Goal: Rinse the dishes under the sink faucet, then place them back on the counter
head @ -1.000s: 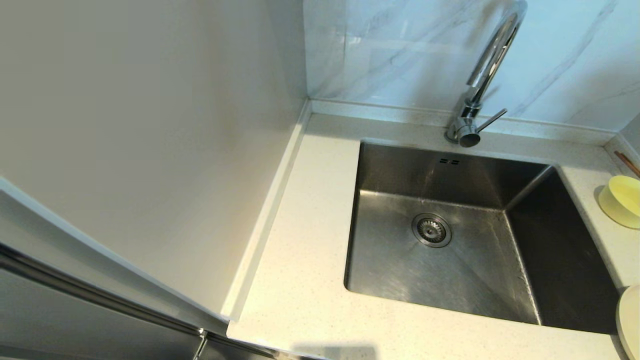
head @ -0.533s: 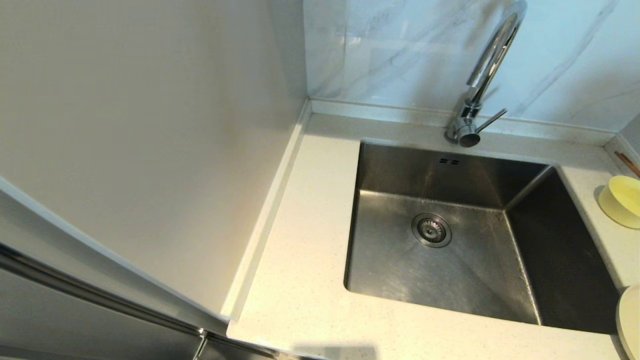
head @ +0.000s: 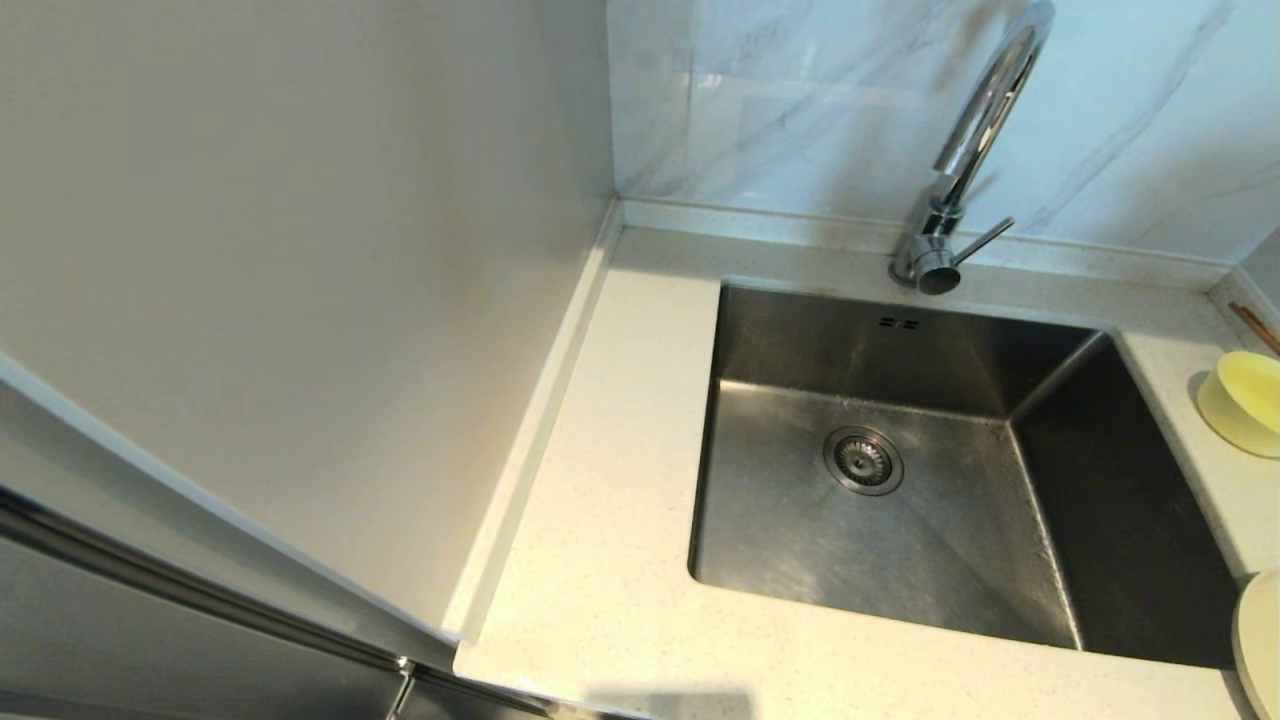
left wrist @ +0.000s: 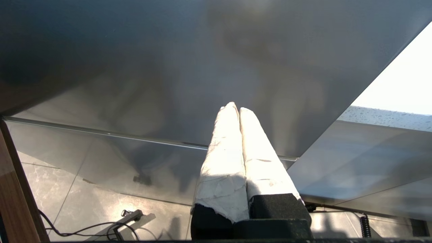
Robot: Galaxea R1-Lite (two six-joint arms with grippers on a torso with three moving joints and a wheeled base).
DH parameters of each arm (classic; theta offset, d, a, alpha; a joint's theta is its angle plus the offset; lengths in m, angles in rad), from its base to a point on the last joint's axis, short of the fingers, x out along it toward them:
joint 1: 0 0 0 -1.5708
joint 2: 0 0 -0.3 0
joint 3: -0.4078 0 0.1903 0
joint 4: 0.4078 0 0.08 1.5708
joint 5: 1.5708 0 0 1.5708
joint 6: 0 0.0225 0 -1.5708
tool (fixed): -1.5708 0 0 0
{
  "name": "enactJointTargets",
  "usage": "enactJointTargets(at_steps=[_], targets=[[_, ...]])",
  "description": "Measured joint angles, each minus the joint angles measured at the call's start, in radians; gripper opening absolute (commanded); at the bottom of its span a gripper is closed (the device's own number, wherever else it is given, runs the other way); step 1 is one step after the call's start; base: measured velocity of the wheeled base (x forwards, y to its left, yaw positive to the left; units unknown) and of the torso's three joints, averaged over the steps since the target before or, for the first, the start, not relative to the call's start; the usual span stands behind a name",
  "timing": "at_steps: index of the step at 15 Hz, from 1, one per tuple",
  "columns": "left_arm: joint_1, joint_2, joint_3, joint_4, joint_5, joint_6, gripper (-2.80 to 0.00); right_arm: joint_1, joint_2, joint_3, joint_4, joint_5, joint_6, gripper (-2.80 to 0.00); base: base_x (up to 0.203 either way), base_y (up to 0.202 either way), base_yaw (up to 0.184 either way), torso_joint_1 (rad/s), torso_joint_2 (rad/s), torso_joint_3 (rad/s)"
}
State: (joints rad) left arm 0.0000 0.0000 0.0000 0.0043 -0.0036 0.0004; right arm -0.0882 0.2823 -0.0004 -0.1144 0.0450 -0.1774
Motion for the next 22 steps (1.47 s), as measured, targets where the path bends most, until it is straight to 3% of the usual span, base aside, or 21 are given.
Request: enactJointTargets(at_steps=[3,14,16,20,22], targets=[[0.000,0.000,0.000,0.000,0.000,0.000,-2.80,0.083,-0.046,0.000,0.076,-0.027,0.013,-2.80,0.000,0.000,0.000,0.000,0.00,0.000],[0.000,0.000,0.000,0.000,0.000,0.000,-2.80,0.089,-0.264,0.000,0.096,-0.032,0.019,-2.80,0.000,0.000,0.000,0.000,0.00,0.000],[0.000,0.000,0.000,0.000,0.000,0.000,-2.80,0.089,-0.276,0.000,0.098,-0.033,0.048,-2.80,0.000,0.000,0.000,0.000,0.00,0.000],[0.000,0.000,0.000,0.000,0.000,0.000,-2.80,0.089,-0.282,0.000,0.136,-0.073,0.198,-2.80,0.000,0.000,0.000,0.000,0.00,0.000],[0.000,0.000,0.000,0.000,-0.001,0.000,-2.80,0.089,-0.282,0.000,0.138,-0.058,0.201,-2.80,0.000,0.000,0.000,0.000,0.00,0.000]])
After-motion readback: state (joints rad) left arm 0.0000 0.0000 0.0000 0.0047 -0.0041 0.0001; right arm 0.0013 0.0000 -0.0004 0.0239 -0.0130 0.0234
